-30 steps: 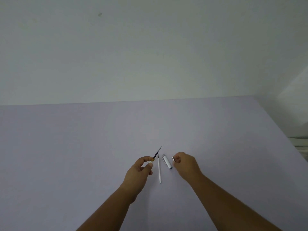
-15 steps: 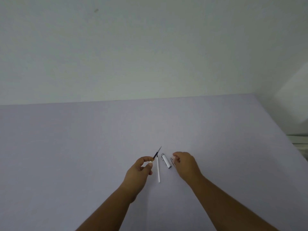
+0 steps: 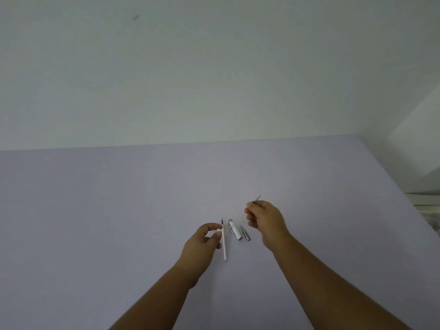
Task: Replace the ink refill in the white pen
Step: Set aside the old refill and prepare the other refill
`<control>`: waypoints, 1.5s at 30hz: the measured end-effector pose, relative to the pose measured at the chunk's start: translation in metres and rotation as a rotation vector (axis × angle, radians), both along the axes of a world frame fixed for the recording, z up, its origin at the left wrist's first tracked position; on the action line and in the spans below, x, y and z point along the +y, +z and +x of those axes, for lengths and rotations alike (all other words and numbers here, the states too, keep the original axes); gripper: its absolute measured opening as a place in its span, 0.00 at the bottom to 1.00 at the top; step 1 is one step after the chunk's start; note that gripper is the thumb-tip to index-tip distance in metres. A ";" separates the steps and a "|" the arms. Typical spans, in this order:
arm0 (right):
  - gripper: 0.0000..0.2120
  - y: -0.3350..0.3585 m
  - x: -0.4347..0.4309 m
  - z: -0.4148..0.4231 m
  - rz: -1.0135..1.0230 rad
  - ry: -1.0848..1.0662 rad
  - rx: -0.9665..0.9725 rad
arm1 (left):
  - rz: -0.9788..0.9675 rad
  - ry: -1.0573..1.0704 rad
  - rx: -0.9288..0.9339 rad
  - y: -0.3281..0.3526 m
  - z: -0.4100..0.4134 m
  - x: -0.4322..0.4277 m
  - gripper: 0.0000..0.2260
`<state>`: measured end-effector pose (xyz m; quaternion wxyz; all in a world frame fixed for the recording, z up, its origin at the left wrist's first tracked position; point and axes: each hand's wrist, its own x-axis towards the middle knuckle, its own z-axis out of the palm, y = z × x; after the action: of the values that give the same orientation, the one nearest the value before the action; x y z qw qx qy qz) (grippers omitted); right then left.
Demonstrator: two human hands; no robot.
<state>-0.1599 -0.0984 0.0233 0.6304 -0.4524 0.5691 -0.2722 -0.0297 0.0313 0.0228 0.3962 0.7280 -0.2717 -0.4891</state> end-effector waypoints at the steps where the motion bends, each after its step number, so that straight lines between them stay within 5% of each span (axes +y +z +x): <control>1: 0.08 -0.004 -0.003 -0.006 -0.063 0.054 0.162 | 0.006 0.004 -0.001 -0.001 0.001 0.001 0.06; 4: 0.08 -0.019 -0.002 -0.019 -0.234 0.333 0.652 | 0.029 0.020 0.012 -0.004 0.002 0.004 0.05; 6: 0.07 -0.026 0.004 -0.024 -0.269 0.384 0.747 | 0.038 0.037 0.040 -0.005 0.003 0.004 0.05; 36: 0.08 -0.034 0.013 -0.021 -0.451 0.343 0.805 | 0.006 0.041 -0.040 -0.005 0.012 0.007 0.04; 45: 0.13 -0.038 0.052 0.033 -0.611 0.679 0.888 | 0.024 0.058 -0.121 -0.009 0.016 0.010 0.04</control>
<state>-0.1270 -0.0465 -0.0144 0.2281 -0.8368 0.4977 0.0059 -0.0134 0.0414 0.0140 0.3845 0.7685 -0.2681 -0.4356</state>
